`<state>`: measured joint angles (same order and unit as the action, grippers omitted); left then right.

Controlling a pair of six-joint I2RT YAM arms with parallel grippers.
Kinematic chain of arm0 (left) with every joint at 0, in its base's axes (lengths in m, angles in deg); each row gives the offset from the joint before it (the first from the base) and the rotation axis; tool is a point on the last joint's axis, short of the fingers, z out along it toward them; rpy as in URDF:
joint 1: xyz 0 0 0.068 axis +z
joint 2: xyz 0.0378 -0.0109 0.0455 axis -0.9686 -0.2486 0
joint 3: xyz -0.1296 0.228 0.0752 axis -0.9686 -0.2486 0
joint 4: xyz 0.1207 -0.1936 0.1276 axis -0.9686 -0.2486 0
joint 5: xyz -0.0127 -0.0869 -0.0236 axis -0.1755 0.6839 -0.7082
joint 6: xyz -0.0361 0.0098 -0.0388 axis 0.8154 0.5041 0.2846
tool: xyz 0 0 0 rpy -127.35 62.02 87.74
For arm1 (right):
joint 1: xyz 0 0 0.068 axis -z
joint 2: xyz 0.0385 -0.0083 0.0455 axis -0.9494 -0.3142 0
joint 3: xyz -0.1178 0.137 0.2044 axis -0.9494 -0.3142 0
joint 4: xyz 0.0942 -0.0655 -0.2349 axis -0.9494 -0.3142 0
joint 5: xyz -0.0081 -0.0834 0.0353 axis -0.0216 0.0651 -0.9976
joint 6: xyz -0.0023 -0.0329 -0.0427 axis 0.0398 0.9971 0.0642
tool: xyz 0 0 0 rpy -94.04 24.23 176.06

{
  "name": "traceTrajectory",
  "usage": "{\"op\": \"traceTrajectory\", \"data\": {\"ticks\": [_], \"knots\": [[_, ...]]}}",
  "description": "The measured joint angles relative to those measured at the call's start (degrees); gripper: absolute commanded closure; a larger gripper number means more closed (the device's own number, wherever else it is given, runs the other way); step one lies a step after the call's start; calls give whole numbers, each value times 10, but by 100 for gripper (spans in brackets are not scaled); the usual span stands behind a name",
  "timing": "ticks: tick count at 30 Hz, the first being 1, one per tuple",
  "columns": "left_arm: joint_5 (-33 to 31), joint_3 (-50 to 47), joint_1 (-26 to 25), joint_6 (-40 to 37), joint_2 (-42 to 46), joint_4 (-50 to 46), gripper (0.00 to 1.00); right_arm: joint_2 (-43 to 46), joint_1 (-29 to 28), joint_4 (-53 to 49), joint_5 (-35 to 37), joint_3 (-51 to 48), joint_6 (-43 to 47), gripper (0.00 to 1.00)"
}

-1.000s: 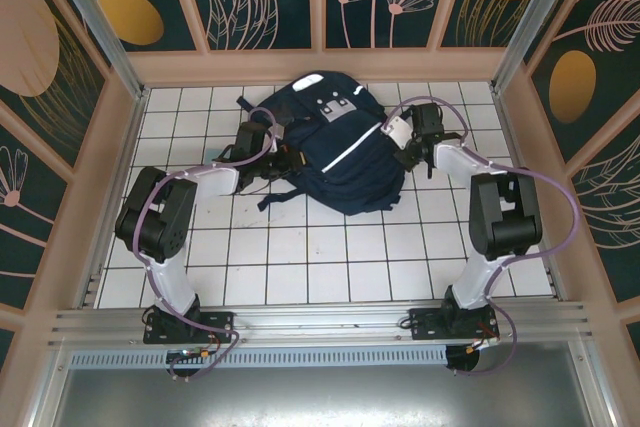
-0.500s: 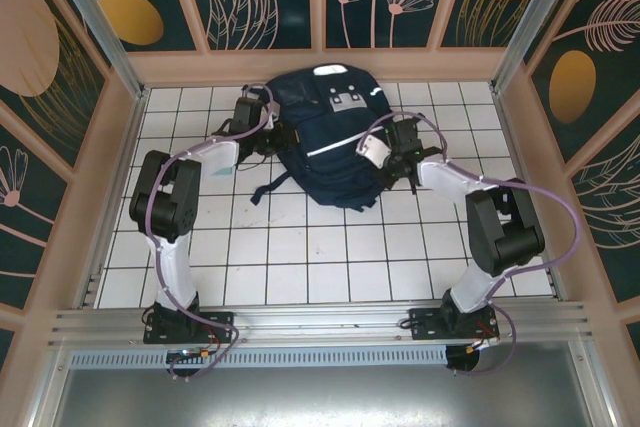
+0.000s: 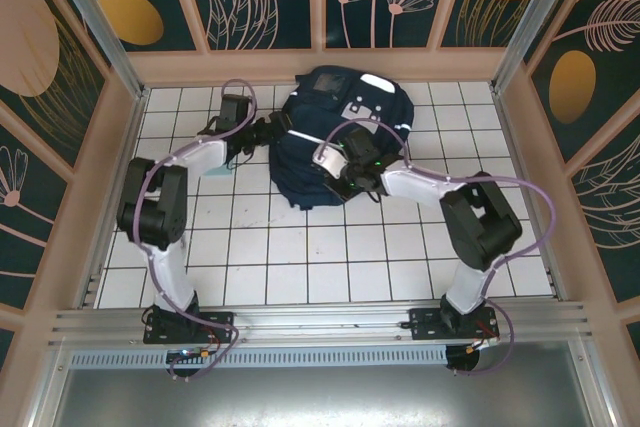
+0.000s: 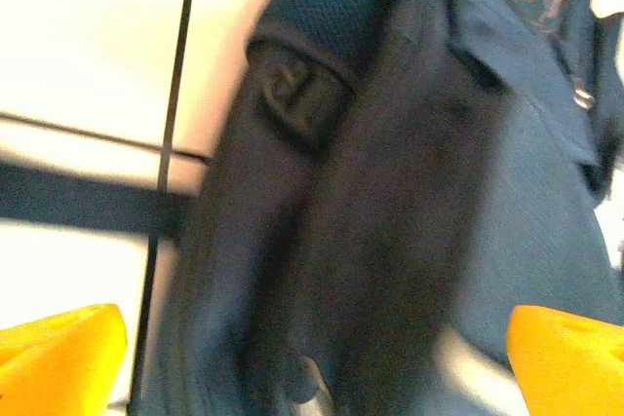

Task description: Pack the student bag

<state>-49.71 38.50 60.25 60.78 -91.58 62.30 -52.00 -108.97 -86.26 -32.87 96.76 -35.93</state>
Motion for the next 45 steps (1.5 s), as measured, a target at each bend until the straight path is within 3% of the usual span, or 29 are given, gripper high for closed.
{"op": "traceTrajectory", "data": {"ticks": [5, 12, 25, 29, 31, 34, 37, 38, 45], "knots": [[43, -100, -13, 74, 85, 74, 1, -63, -28, 33, -12, 77, -59, 100], [58, -215, -20, 187, 98, 170, 1, -87, -39, 21, -28, 120, -153, 100], [-16, -269, -27, 224, 229, 108, 1, -91, -51, -6, -2, 142, -295, 100], [-18, -292, -35, 245, 214, 118, 2, -92, -58, -6, 7, 147, -314, 100], [-18, -293, -42, 255, 188, 133, 10, -92, -60, -7, 8, 147, -320, 100], [-18, -290, -50, 263, 141, 165, 53, -92, -61, -13, 8, 147, -329, 100], [-32, -292, -52, 257, 112, 182, 83, -92, -61, -24, 6, 147, -336, 100], [-36, -294, -51, 250, 109, 188, 100, -92, -61, -30, 4, 147, -339, 100], [-31, -306, -57, 230, 109, 200, 100, -65, -64, -31, -5, 88, -347, 100]]}}
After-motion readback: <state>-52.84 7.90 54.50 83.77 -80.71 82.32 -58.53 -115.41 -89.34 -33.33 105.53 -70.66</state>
